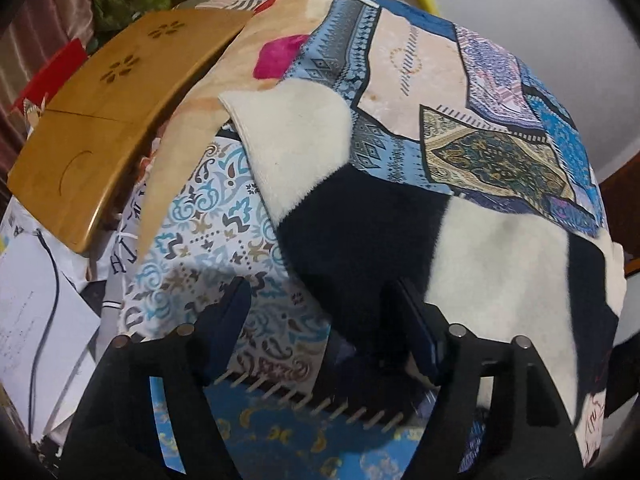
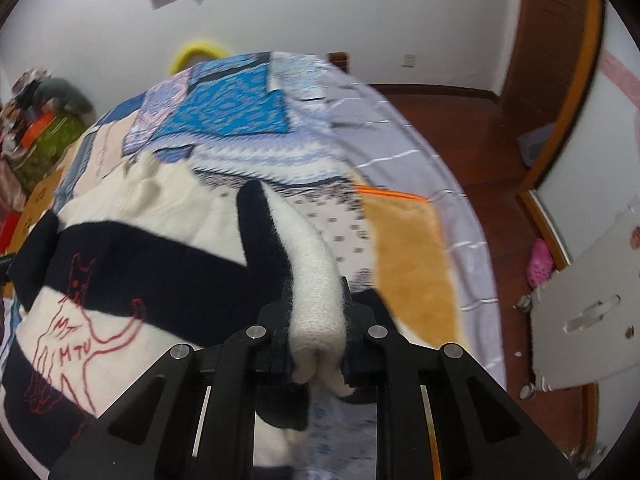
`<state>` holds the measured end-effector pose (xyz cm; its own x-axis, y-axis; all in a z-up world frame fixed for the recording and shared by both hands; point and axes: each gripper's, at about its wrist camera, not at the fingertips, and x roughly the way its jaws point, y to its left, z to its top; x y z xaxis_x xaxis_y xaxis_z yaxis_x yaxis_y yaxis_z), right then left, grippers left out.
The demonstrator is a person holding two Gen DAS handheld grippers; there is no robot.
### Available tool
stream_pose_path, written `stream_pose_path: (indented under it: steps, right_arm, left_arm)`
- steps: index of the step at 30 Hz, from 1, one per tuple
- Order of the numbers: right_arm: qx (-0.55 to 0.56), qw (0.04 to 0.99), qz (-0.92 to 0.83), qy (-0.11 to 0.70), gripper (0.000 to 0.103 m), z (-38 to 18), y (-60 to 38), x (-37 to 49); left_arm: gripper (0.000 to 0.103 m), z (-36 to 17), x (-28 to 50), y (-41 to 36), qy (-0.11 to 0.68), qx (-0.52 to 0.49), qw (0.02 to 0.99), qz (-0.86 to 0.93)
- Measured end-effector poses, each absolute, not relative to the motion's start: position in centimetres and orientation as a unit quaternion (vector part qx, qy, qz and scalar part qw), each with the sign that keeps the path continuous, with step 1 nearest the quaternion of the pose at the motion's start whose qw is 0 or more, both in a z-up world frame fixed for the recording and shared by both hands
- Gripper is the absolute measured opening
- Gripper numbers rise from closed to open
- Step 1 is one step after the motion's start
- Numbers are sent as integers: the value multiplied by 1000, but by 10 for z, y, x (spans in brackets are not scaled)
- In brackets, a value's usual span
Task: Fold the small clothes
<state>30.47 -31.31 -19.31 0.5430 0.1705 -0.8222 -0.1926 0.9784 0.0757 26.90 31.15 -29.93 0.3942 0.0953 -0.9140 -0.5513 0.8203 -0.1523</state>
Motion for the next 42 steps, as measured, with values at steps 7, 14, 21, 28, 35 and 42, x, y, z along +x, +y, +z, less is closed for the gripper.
stream_pose_path:
  steps: [7,14,21,28,35,42]
  right_arm:
    - [-1,879,63,473,15,-197,-345,300]
    - [-6,874,33,484,15,-205,-363,297]
    - [-17,887,32,460,16,-186,-363,293]
    - [-28,903,31,427,22,-160,-359,284]
    - [-14,916,60,396,42,-133,-352,272]
    - [-11,918,105,382,56,-124,-324,269]
  left_arm:
    - [22,-308,283,319,514,-225,801,210]
    - [8,-288,287,309,495,-204,820,200]
    - [7,-234,293,270,462,-159,858,157]
    - [1,-177,298,211,421,-117,895,92]
    - [1,-148,298,153,400,-55,913,61]
    - [11,-161,290,157,422,-56,902,67]
